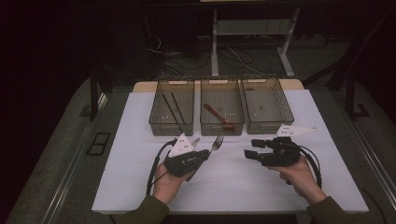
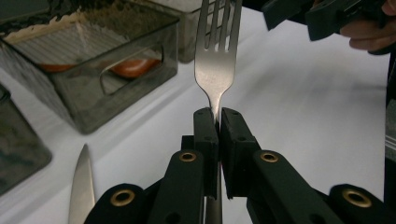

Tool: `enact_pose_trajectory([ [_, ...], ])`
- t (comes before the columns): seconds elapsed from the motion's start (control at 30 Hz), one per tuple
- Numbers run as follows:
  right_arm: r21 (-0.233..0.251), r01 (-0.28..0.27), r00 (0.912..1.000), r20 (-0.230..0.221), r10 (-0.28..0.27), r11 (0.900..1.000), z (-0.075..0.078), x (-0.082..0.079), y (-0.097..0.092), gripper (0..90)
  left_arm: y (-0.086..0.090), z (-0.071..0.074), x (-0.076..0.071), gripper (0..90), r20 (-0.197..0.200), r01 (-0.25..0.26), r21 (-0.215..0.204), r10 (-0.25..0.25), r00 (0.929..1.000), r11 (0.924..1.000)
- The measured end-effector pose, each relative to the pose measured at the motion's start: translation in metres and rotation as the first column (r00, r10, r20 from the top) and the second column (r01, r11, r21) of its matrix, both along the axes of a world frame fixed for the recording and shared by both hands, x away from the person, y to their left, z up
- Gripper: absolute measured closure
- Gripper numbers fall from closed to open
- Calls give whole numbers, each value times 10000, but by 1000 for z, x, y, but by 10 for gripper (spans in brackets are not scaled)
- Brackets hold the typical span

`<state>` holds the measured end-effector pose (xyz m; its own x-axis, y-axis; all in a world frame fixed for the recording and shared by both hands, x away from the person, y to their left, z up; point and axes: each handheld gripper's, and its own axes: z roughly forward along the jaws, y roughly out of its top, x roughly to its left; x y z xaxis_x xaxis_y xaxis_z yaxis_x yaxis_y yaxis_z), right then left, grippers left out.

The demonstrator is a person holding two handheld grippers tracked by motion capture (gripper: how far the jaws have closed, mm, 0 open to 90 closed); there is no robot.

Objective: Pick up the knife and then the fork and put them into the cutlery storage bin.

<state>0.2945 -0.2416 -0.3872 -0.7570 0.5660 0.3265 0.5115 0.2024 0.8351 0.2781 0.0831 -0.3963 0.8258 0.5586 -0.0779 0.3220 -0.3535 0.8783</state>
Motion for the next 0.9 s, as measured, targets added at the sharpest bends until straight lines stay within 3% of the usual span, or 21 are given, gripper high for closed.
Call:
enact_pose_trajectory([
  [0.47,1005,-654,9977,260,631,9928,14,25,55,529,-27,9,9,854,394,249,-199,-241,9989,9995],
  [0.77,1272,-685,9964,588,614,9895,26,26,60,720,-27,14,11,854,532,37,-377,-17,9986,9993],
  [0.9,1091,-686,9943,886,591,9917,27,24,61,799,-25,14,11,852,597,-43,-476,71,9982,9989],
])
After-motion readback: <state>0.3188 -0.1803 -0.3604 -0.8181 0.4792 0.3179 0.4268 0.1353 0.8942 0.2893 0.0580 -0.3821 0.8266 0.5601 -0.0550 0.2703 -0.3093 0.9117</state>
